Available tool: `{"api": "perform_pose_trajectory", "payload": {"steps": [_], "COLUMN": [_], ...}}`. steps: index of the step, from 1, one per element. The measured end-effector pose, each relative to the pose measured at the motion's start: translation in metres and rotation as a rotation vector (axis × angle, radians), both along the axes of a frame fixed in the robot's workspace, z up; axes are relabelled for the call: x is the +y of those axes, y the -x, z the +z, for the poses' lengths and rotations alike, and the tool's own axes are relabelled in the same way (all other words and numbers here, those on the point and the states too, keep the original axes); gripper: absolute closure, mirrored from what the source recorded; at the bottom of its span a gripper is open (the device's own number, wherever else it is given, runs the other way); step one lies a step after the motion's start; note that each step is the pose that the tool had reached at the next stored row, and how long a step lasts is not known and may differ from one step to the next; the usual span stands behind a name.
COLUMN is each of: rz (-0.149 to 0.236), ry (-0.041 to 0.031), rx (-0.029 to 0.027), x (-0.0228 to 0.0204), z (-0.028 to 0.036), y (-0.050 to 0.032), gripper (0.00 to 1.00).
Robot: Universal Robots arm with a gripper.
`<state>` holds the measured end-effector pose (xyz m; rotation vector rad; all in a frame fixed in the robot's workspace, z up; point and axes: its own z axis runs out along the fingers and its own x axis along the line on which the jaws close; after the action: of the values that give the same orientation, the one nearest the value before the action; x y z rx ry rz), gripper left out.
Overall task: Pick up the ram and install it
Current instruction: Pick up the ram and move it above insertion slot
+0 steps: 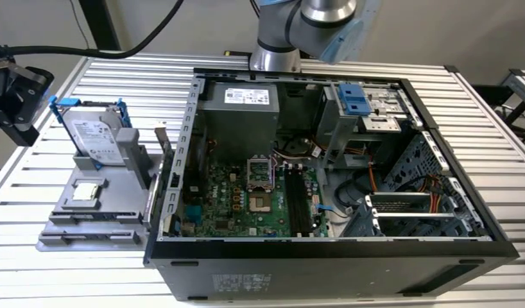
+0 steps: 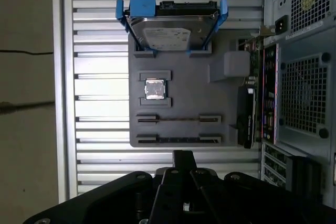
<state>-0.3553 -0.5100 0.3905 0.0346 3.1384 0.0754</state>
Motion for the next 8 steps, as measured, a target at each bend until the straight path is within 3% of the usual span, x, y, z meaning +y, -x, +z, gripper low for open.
{"api": "perform_pose_trajectory", "payload": {"steps": [8], "rz": [0.0], "ry": [0.0005], "rx": [0.0], "x": [0.0], "z": [0.0], "y": [0.0], "gripper": [1.0]}}
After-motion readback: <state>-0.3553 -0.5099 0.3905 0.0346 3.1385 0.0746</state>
